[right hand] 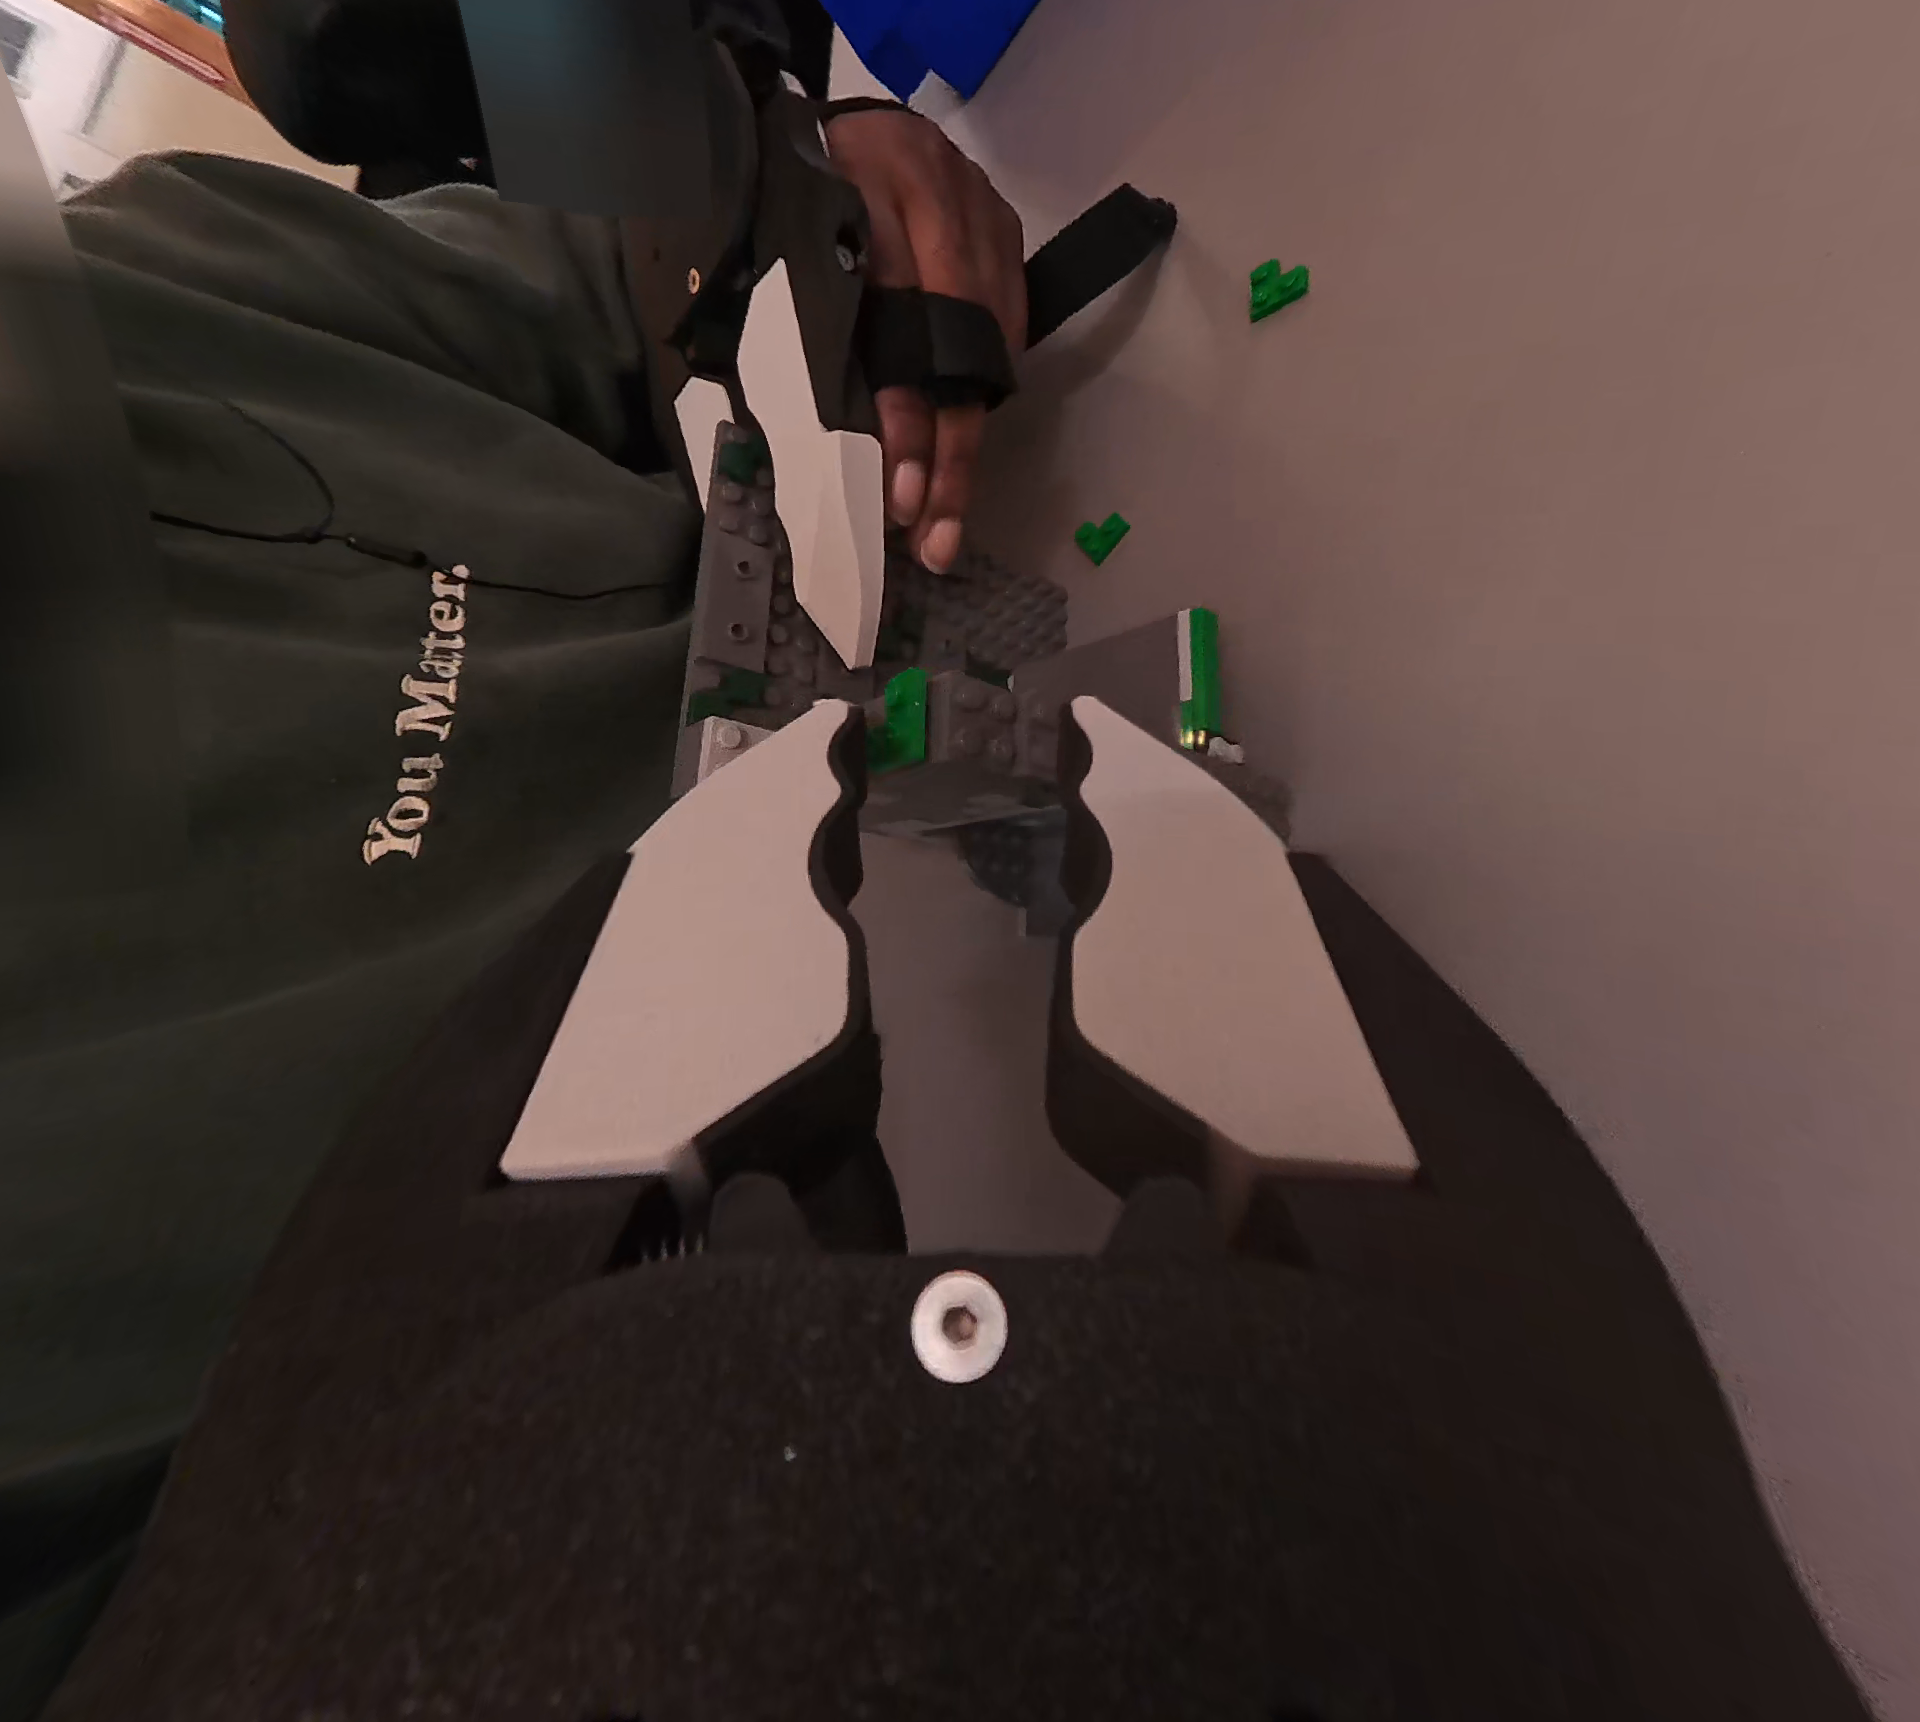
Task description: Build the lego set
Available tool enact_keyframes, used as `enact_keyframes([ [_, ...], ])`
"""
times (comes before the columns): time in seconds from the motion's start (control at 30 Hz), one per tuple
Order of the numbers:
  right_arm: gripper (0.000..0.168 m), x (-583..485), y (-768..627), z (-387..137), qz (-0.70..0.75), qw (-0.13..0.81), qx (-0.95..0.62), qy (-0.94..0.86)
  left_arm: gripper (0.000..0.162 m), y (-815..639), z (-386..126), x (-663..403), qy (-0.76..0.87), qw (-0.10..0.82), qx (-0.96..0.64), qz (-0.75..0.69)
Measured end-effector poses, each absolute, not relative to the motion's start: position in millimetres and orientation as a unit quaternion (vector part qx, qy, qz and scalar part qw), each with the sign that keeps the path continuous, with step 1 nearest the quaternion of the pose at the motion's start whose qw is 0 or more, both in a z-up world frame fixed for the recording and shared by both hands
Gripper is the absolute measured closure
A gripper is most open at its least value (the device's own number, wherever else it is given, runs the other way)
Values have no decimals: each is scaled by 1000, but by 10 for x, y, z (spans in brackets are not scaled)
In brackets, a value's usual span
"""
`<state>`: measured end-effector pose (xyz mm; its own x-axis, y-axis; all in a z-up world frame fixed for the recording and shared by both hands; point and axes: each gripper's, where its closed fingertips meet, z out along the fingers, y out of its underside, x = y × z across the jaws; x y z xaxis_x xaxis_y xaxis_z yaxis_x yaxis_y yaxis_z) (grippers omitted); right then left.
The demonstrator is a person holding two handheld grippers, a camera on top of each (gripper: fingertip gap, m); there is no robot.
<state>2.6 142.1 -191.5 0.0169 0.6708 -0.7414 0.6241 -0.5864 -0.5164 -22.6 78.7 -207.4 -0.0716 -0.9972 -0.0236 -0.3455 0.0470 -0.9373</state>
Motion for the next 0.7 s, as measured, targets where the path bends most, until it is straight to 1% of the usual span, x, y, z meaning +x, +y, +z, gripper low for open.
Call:
enact_keyframes([
  [0.23,134,18,1442,-1893,548,-8,-715,-434,154,784,-2072,-228,603,396,-550,-422],
  [0.4,139,14,1428,-1911,555,-27,-713,-428,154,783,-2072,-228,601,396,-549,-425],
  [0.7,137,7,1415,-1925,584,-53,-702,-404,154,774,-2071,-217,598,396,-546,-433],
])
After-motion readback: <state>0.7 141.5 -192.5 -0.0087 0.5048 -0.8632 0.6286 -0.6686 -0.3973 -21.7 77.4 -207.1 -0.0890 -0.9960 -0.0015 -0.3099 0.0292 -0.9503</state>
